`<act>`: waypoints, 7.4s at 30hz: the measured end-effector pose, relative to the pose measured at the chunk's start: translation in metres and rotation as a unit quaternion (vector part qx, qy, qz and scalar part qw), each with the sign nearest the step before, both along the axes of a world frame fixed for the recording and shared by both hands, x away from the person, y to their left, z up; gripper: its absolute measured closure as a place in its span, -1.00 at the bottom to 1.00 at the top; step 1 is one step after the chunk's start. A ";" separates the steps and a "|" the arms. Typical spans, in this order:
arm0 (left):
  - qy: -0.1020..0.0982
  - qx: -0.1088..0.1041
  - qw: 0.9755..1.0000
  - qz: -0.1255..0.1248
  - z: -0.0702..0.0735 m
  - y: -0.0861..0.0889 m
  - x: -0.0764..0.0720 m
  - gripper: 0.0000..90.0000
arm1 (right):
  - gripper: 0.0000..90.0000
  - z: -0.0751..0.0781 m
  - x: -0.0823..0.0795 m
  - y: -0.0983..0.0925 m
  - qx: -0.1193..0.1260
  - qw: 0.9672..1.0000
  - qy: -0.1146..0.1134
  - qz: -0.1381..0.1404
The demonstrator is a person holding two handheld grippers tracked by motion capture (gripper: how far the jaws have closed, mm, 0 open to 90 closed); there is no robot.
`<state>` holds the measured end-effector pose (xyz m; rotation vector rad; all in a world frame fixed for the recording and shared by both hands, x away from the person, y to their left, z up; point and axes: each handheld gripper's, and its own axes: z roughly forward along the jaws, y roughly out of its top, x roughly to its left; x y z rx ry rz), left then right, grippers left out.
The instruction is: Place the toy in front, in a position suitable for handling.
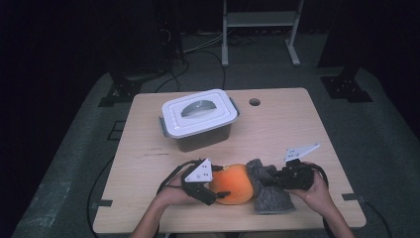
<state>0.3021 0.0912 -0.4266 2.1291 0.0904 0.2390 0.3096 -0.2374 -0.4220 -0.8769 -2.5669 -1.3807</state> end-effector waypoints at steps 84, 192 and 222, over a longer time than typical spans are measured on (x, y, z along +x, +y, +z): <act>-0.010 0.002 1.000 -0.003 0.018 -0.042 -0.024 -0.20 | 0.65 0.061 -0.024 0.032 0.003 0.996 -0.081 0.023; 0.096 -0.015 0.994 0.049 0.001 0.020 0.017 -0.29 | 0.65 0.010 -0.003 0.005 0.004 1.000 -0.010 0.008; 0.109 -0.022 0.992 0.052 -0.001 0.019 0.020 -0.28 | 0.65 0.024 -0.007 0.003 0.023 0.999 -0.027 0.010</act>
